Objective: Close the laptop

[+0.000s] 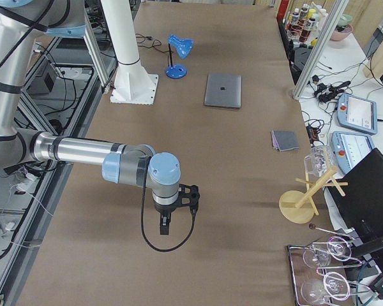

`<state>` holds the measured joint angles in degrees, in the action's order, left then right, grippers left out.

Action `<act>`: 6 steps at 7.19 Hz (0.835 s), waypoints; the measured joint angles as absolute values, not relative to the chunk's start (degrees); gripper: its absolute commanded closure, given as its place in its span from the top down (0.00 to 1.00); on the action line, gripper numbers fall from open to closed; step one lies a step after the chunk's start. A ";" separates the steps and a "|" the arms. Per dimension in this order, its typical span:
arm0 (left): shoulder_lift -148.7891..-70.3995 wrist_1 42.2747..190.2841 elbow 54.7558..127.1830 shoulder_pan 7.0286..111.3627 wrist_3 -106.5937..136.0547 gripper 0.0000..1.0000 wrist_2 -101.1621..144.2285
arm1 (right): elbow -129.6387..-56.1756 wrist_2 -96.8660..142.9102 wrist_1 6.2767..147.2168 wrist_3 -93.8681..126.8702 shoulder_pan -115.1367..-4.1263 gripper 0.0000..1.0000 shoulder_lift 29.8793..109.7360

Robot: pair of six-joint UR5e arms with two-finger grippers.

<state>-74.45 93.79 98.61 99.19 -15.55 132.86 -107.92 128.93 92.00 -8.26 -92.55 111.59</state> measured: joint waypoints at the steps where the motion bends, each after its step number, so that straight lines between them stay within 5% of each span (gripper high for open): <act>1: -74.42 93.95 98.60 99.18 -15.70 1.00 132.86 | -107.87 128.97 91.84 -8.26 -92.54 1.00 111.56; 6: -74.36 94.35 98.72 99.23 -16.17 1.00 132.83 | -107.55 129.23 91.75 -8.24 -92.50 1.00 111.72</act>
<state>-74.36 94.35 98.72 99.23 -16.17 132.83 -107.55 129.23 91.75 -8.24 -92.50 111.72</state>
